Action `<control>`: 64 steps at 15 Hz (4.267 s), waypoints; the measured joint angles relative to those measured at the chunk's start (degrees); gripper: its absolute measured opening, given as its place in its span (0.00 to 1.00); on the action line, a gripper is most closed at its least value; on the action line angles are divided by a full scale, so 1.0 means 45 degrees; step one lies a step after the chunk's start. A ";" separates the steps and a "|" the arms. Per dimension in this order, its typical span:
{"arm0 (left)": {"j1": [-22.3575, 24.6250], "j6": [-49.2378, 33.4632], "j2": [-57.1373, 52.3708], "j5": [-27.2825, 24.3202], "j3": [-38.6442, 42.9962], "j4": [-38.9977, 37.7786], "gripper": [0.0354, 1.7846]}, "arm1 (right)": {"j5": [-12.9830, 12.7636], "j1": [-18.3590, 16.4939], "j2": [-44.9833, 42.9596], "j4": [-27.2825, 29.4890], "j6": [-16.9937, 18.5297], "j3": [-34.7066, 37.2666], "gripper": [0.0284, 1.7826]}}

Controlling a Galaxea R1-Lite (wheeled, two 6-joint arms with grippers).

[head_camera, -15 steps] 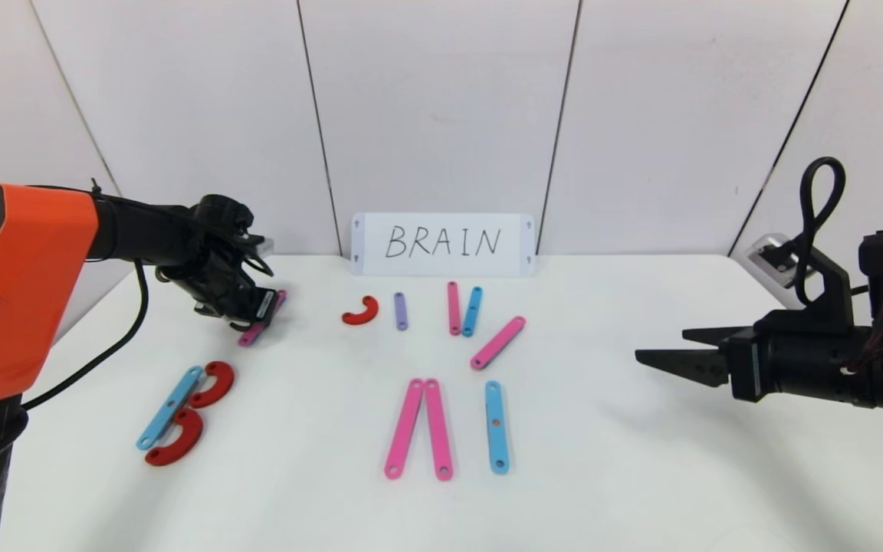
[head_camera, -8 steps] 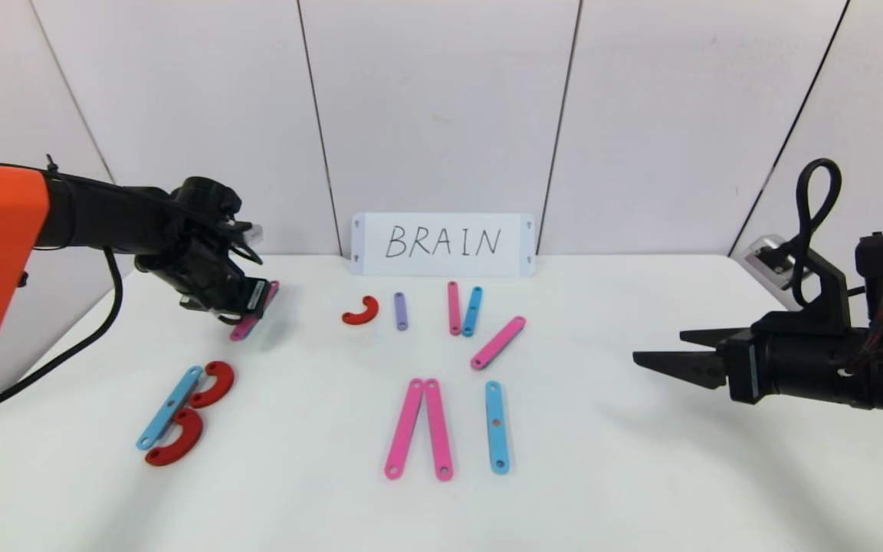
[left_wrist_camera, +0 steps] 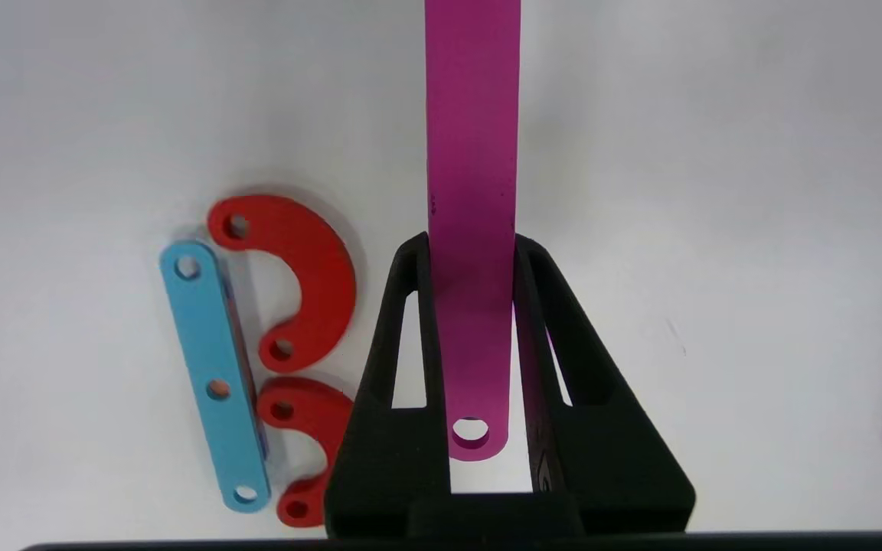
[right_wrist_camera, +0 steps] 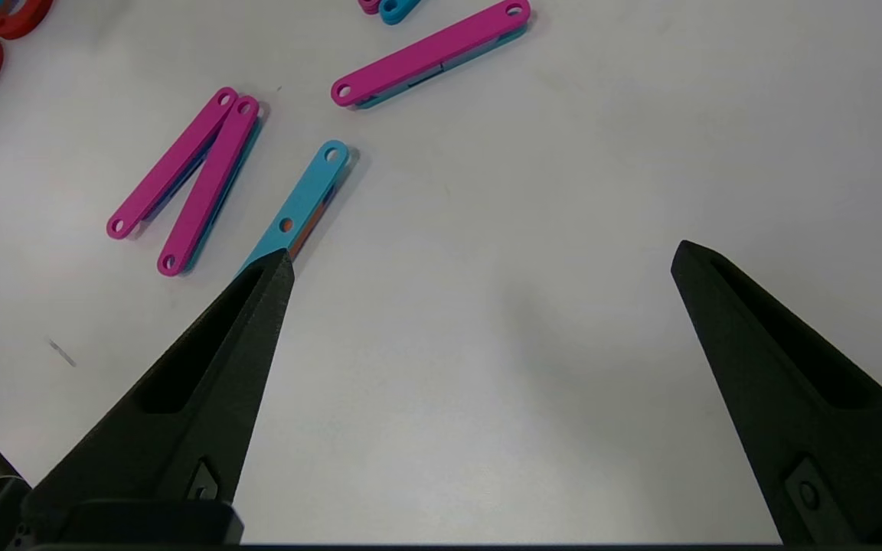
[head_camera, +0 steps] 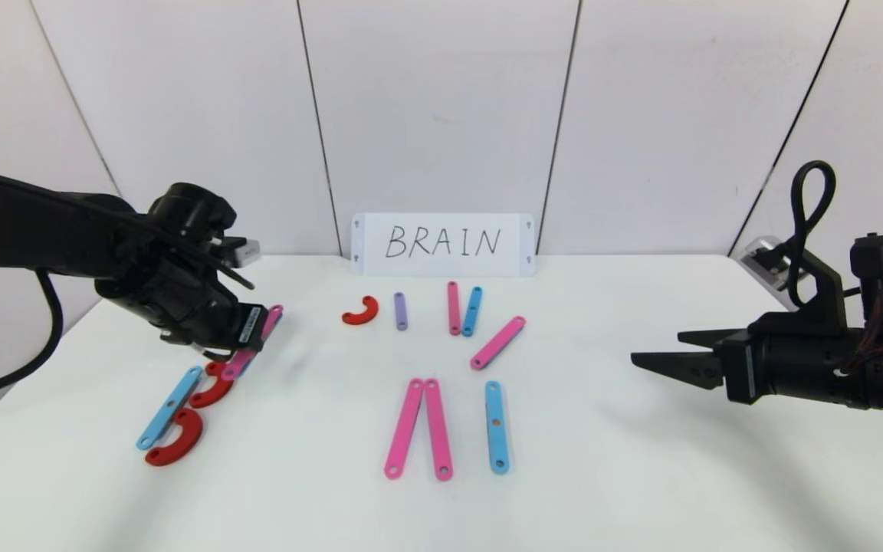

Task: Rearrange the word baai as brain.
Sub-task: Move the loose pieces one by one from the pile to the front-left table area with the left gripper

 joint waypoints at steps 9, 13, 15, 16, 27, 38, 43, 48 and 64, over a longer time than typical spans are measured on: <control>-0.1422 -0.2322 -0.1395 0.0444 0.3248 -0.1433 0.15 | 0.0000 0.0000 -0.0003 0.0000 0.0005 0.0022 0.97; -0.1550 -0.2850 -0.1151 0.0547 0.3473 -0.1460 0.15 | -0.0005 0.0000 -0.0008 -0.0005 0.0005 0.0024 0.97; -0.1606 -0.2850 -0.0932 0.0558 0.3546 -0.1539 0.15 | 0.0000 0.0000 -0.0008 -0.0005 -0.0005 0.0024 0.97; -0.1636 -0.2850 -0.0826 0.0561 0.3584 -0.1563 0.15 | -0.0005 0.0000 -0.0008 -0.0005 -0.0014 0.0024 0.97; -0.1967 -0.2869 -0.0428 0.0534 0.3817 -0.1384 0.27 | -0.0005 0.0000 -0.0033 -0.0005 -0.0019 0.0065 0.97; -0.2016 -0.2384 -0.0954 0.0582 0.2774 -0.1300 0.98 | 0.0019 0.0019 -0.0014 -0.0005 -0.0019 0.0065 0.97; -0.1899 -0.1436 -0.0837 0.0553 0.1360 -0.1452 0.98 | 0.0000 0.0035 -0.0008 -0.0005 -0.0005 0.0103 0.97; -0.1831 0.0030 0.0393 0.0523 -0.0637 -0.1471 0.98 | -0.0005 0.0079 -0.0008 0.0000 -0.0011 0.0138 0.97; -0.1888 0.1203 0.5513 0.0022 -0.6160 -0.1693 0.98 | -0.0062 0.0079 -0.0027 0.0000 -0.0019 0.0163 0.97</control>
